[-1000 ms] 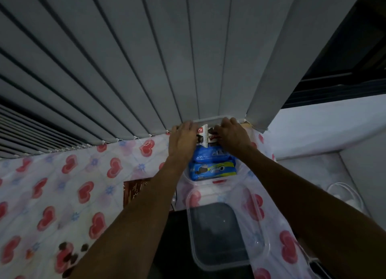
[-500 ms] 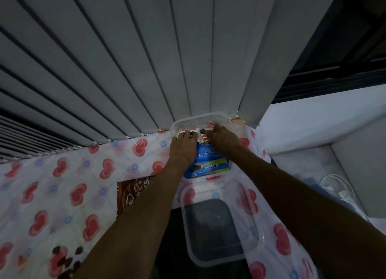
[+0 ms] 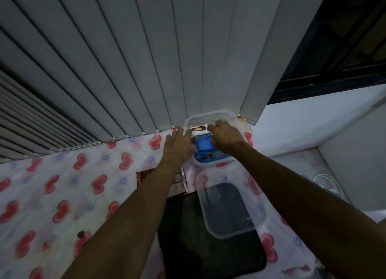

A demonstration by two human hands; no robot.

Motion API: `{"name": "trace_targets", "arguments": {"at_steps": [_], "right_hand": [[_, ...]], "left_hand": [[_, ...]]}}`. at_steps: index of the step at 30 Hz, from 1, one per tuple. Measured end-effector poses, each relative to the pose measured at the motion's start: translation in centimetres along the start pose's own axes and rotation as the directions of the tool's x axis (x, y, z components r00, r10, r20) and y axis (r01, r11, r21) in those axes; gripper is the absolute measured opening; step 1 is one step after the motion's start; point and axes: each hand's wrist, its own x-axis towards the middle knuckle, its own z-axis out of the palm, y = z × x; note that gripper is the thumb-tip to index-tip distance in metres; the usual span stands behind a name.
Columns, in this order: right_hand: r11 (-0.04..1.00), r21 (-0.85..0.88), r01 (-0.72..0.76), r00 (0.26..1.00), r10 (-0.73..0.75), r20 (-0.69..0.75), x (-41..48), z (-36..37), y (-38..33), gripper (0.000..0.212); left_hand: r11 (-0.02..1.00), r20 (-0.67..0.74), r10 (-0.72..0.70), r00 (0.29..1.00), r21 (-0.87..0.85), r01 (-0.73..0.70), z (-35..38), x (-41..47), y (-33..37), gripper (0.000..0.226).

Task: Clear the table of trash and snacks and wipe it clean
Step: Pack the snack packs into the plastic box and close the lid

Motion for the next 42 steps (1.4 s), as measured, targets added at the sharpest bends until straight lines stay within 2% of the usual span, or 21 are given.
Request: {"name": "trace_targets", "arguments": {"at_steps": [4,11,14,17,19,24,29,34,38,42], "right_hand": [[0.999,0.002,0.040,0.999,-0.040,-0.008,-1.9,0.1,-4.5,0.042],[0.992,0.104,0.072,0.996,-0.076,0.039,-4.0,2.8,-13.0,0.037],[0.980,0.193,-0.046,0.992,0.023,0.122,-5.3,5.1,-15.4,0.033],[0.932,0.268,-0.243,0.963,0.197,0.186,-6.6,7.3,-16.1,0.029],[0.910,0.286,-0.300,0.945,0.243,0.220,-7.1,8.5,-16.0,0.022],[0.872,0.409,-0.270,0.958,0.201,0.206,-7.3,8.9,-15.2,0.031],[0.865,0.439,-0.242,0.966,0.170,0.196,-6.8,6.3,-15.6,0.025],[0.848,0.480,-0.225,0.974,0.194,0.115,-6.8,2.8,-14.4,0.023],[0.824,0.514,-0.238,0.968,0.248,0.051,-6.5,-0.4,-11.7,0.013],[0.812,0.511,-0.282,0.943,0.332,-0.008,-6.3,-3.0,-7.3,0.019]], "left_hand": [[1.000,-0.021,-0.027,0.999,0.000,0.027,0.4,-4.2,-3.9,0.051],[0.976,0.115,-0.210,0.971,-0.035,0.215,2.9,-11.3,-12.2,0.059],[0.956,0.209,-0.250,0.945,-0.100,0.275,4.2,-13.4,-14.3,0.061],[0.910,0.327,-0.148,0.934,-0.325,0.258,5.4,-14.7,-14.8,0.075],[0.867,0.354,-0.097,0.930,-0.429,0.254,5.8,-15.1,-14.6,0.081],[0.836,0.319,-0.113,0.941,-0.482,0.264,6.1,-15.4,-14.3,0.084],[0.804,0.263,-0.182,0.947,-0.515,0.297,5.3,-14.7,-14.1,0.057],[0.774,0.212,-0.254,0.944,-0.540,0.330,2.8,-13.3,-12.9,0.061],[0.755,0.097,-0.248,0.964,-0.604,0.255,-0.3,-11.2,-11.1,0.057],[0.791,0.003,-0.123,0.992,-0.604,0.100,-2.7,-8.0,-7.7,0.051]]}}
